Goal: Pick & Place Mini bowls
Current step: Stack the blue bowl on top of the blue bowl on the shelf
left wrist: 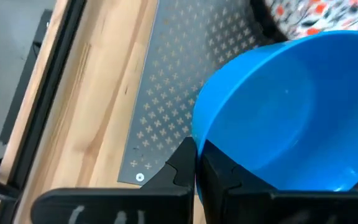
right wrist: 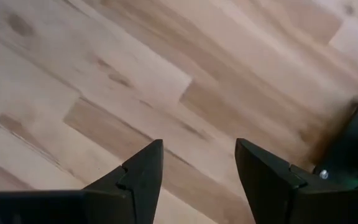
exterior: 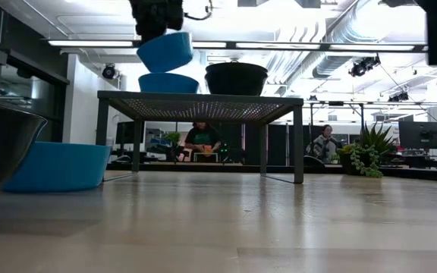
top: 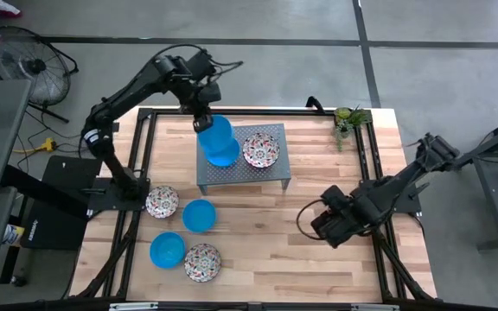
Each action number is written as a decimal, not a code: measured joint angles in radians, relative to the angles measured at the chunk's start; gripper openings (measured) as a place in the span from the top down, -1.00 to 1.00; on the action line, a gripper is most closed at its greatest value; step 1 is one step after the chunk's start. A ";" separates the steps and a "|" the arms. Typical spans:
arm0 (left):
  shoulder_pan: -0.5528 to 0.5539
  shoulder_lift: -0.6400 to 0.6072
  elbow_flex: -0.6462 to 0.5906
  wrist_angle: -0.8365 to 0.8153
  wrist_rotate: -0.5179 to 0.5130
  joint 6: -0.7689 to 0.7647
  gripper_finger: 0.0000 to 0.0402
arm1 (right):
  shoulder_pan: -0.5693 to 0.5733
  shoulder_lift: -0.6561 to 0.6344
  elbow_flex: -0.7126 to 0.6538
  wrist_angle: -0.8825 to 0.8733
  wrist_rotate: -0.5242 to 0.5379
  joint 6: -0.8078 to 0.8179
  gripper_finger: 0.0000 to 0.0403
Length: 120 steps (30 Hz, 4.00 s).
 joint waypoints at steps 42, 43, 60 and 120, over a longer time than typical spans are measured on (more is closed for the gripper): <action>-0.116 0.200 0.112 -0.124 -0.085 -0.095 1.00 | 0.049 -0.181 -0.253 0.212 -0.028 -0.115 0.07; -0.116 0.205 0.111 -0.124 -0.091 -0.094 1.00 | 0.049 -0.181 -0.253 0.214 -0.028 -0.115 0.07; -0.116 0.205 0.110 -0.123 -0.114 -0.088 1.00 | 0.049 -0.181 -0.252 0.226 -0.026 -0.141 0.07; -0.135 0.219 0.008 -0.123 -0.076 -0.076 1.00 | 0.049 -0.181 -0.252 0.244 -0.019 -0.190 0.07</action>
